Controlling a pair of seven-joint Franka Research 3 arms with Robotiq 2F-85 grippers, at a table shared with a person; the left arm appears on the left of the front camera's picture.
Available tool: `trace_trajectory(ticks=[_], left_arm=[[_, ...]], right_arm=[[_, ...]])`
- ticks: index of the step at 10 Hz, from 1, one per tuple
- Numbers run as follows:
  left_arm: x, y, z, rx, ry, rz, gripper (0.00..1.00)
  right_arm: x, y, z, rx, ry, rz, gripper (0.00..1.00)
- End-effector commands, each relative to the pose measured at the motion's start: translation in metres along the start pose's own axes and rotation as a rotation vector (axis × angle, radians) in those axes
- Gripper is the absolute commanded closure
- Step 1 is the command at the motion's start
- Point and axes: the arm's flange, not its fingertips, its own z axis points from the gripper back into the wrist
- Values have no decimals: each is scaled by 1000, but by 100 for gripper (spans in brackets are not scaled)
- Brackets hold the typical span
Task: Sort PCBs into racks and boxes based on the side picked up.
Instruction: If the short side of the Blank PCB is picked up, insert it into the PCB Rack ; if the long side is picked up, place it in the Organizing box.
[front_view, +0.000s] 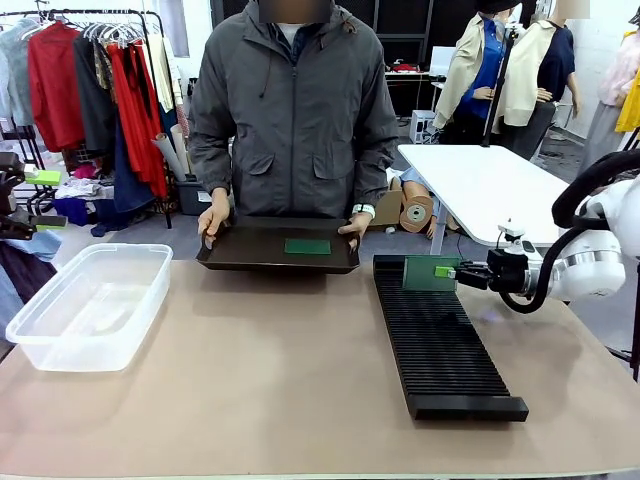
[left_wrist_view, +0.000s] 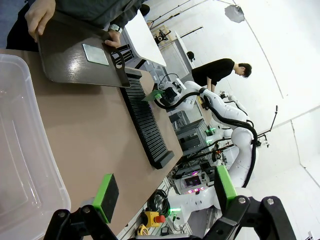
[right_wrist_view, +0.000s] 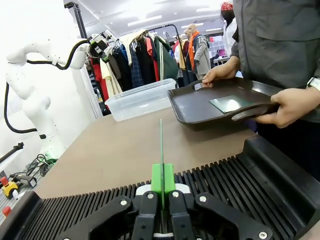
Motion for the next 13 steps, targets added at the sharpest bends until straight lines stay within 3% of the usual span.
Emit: trace_trajectory(ticks=[1, 13], left_arm=[[0, -1, 1, 1, 4, 3, 0], [0, -1, 1, 1, 4, 3, 0]], right_arm=[[-2, -10, -5, -17, -4, 55, 100], [-8, -37, -4, -4, 69, 69, 100]])
